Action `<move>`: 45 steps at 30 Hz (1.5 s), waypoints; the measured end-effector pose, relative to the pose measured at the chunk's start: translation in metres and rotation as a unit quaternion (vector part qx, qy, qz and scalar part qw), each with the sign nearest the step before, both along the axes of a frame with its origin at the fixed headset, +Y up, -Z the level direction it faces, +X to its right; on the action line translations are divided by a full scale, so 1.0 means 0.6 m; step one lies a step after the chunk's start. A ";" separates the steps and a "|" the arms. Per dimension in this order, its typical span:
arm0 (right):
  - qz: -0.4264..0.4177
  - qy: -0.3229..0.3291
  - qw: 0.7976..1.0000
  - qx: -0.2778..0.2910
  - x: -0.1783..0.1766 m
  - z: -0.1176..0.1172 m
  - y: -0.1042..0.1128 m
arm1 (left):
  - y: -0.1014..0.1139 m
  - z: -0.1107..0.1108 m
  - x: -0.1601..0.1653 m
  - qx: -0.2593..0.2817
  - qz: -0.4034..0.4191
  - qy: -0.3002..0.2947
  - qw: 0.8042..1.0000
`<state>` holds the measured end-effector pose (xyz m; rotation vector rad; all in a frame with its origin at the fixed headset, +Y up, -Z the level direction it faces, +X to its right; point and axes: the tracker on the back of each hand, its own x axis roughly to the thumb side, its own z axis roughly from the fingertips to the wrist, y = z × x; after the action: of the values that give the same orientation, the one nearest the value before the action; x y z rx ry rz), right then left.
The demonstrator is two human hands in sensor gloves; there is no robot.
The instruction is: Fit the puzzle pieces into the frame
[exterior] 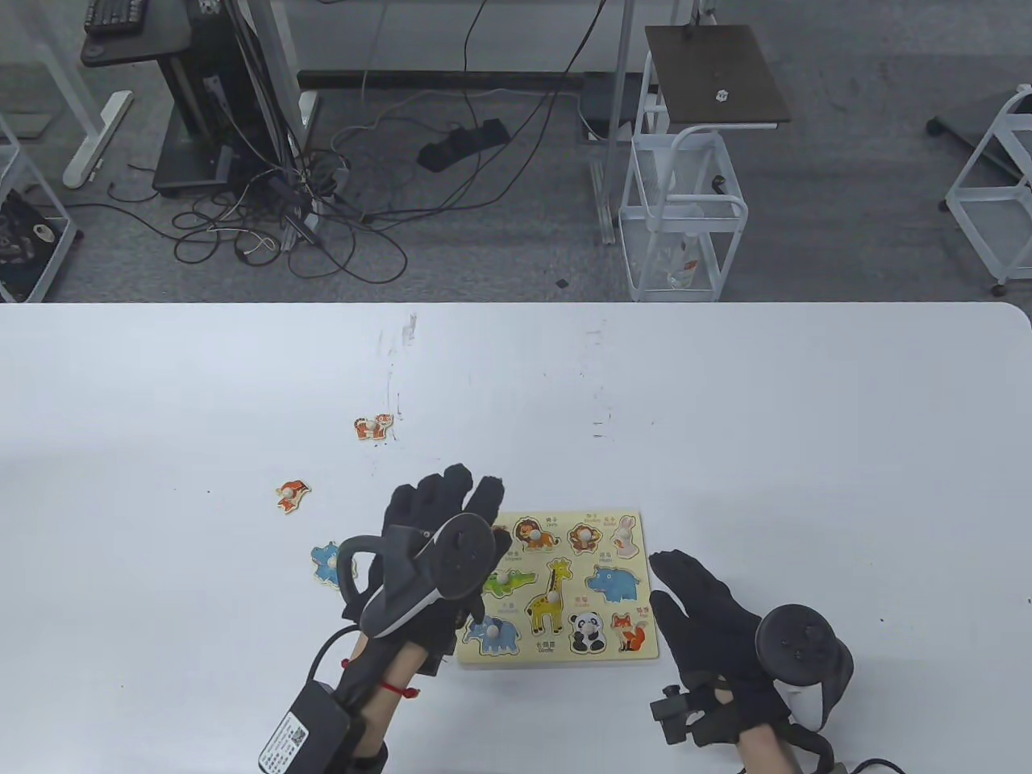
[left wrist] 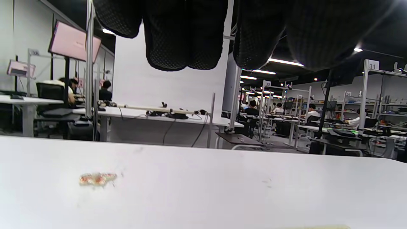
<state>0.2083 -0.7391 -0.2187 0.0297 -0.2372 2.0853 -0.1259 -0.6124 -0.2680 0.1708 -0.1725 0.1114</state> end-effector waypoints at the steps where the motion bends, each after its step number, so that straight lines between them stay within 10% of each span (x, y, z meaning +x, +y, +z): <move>1: 0.000 0.000 1.000 0.000 -0.001 0.000 0.000 | 0.006 -0.007 -0.009 0.005 -0.005 0.007 1.000; 11: 0.022 0.002 1.000 0.002 -0.008 -0.004 -0.001 | -0.016 -0.123 -0.073 -0.027 -0.142 0.084 0.986; 24: 0.025 -0.016 0.999 -0.019 0.013 -0.016 -0.016 | -0.086 -0.262 -0.120 -0.098 -0.130 0.139 0.977; 45: 0.049 -0.043 0.997 -0.030 0.034 -0.022 -0.021 | -0.207 -0.370 -0.154 -0.162 -0.165 0.176 0.957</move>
<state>0.2287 -0.7517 -0.2318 -0.0863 -0.2303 2.1938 -0.2182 -0.7365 -0.4903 -0.1682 0.1741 -0.2243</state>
